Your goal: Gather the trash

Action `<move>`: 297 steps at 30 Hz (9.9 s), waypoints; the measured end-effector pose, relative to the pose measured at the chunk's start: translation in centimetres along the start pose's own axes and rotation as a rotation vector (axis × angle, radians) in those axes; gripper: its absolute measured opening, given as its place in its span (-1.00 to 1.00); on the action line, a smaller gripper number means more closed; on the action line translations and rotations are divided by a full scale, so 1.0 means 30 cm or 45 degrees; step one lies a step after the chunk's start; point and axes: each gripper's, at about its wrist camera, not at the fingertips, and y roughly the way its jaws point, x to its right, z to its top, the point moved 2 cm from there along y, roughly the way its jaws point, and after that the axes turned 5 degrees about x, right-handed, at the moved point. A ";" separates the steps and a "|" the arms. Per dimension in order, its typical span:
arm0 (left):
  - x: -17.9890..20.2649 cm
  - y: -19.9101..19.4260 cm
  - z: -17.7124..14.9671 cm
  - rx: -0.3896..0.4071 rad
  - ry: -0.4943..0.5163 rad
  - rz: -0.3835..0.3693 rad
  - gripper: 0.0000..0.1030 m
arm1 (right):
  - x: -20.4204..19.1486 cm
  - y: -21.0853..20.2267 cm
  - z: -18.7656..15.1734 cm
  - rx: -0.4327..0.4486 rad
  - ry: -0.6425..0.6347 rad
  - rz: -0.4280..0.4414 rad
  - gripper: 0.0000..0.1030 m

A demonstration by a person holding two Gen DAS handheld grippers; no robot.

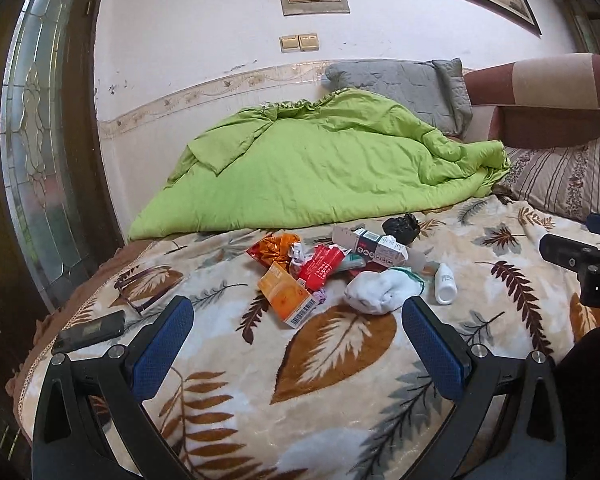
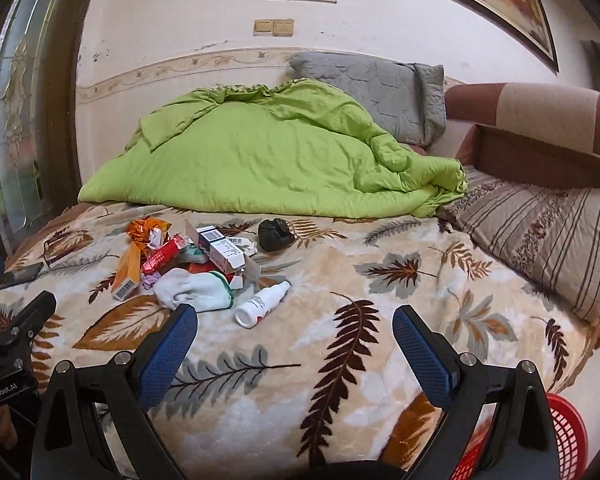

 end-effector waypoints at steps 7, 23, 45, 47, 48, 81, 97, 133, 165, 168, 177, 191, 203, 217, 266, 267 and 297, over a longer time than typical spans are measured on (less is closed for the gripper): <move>-0.037 0.019 0.003 -0.046 -0.038 0.013 1.00 | -0.004 0.009 0.003 -0.012 -0.005 -0.006 0.93; -0.027 0.018 0.007 -0.038 -0.011 -0.010 1.00 | -0.006 0.020 -0.006 -0.028 -0.015 -0.005 0.93; -0.021 0.018 0.004 -0.036 -0.006 -0.010 1.00 | -0.004 0.022 -0.005 -0.034 -0.016 -0.007 0.93; -0.021 0.017 0.003 -0.036 -0.005 -0.007 1.00 | -0.004 0.022 -0.005 -0.034 -0.016 -0.007 0.93; -0.021 0.017 0.003 -0.035 -0.006 -0.009 1.00 | -0.003 0.020 -0.007 -0.034 -0.017 -0.007 0.93; -0.030 0.309 0.068 -0.331 -0.111 -0.299 0.59 | 0.020 0.722 -0.089 -0.806 0.702 0.304 -0.22; 0.227 0.704 -0.051 -0.603 0.031 -0.372 0.59 | 0.183 0.585 -0.040 -0.623 0.670 0.235 -0.37; 0.137 0.337 0.043 -0.318 0.020 -0.051 -0.30 | 0.013 0.323 0.023 -0.298 0.287 0.357 -0.38; -0.108 0.382 0.037 -0.335 -0.167 0.251 -0.30 | -0.014 0.332 0.005 -0.309 0.251 0.380 -0.38; -0.110 0.386 0.034 -0.341 -0.168 0.254 -0.30 | -0.019 0.331 0.004 -0.308 0.249 0.384 -0.38; -0.095 0.389 0.029 -0.346 -0.172 0.214 -0.30 | -0.019 0.330 0.004 -0.309 0.252 0.385 -0.38; -0.065 0.377 0.036 -0.332 -0.155 0.173 -0.30 | -0.020 0.329 0.004 -0.308 0.251 0.384 -0.38; -0.037 0.364 0.045 -0.321 -0.136 0.143 -0.30 | -0.021 0.327 0.004 -0.307 0.253 0.385 -0.38; 0.026 0.313 0.072 -0.298 -0.101 0.079 -0.30 | 0.022 0.259 0.023 -0.278 0.304 0.382 -0.38; 0.753 0.035 0.204 -0.485 0.026 -0.966 0.32 | 0.790 -0.304 -0.171 -0.317 0.582 -0.082 -0.19; 0.709 0.050 0.206 -0.482 0.003 -0.936 0.33 | 0.750 -0.279 -0.149 -0.314 0.551 -0.048 -0.19; -0.292 0.596 -0.065 -0.699 -0.623 -0.107 0.47 | -0.319 0.838 0.127 -0.419 -0.442 0.465 0.35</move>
